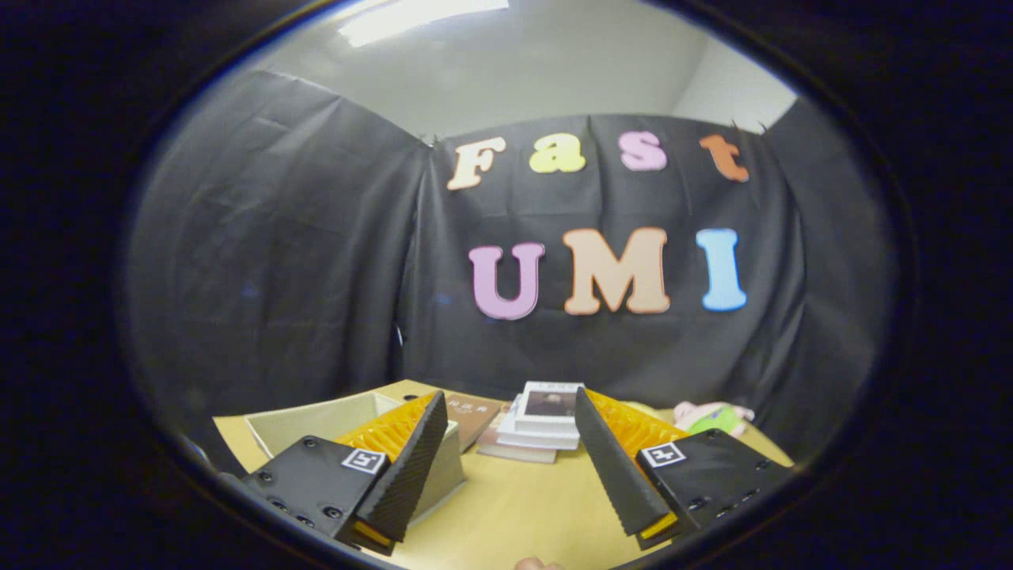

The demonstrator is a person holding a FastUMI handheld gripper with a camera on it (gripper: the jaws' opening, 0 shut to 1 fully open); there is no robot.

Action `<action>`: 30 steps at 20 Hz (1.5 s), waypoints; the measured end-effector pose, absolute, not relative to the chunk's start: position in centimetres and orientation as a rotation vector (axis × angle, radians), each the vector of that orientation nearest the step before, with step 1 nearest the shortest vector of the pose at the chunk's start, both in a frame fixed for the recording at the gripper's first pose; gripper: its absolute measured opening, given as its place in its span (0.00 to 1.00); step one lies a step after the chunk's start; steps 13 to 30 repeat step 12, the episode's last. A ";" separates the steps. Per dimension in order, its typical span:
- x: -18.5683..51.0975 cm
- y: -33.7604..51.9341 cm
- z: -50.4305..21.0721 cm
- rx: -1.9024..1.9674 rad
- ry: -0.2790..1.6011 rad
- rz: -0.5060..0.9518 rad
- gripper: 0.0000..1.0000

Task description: Open the storage box then place both shoes into the box .Put the left shoe in first, then the right shoe, with the right side of both shoes facing outward in a uniform manner.

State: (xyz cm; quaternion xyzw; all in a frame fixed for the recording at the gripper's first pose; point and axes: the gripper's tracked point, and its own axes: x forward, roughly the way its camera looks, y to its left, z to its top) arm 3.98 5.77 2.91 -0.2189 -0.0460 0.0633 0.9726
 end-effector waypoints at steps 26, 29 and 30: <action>0.2 4.6 2.6 -0.392 -0.117 0.045 1.00; 0.2 4.6 2.6 -0.392 -0.117 0.045 1.00; 0.2 4.6 2.6 -0.392 -0.117 0.045 1.00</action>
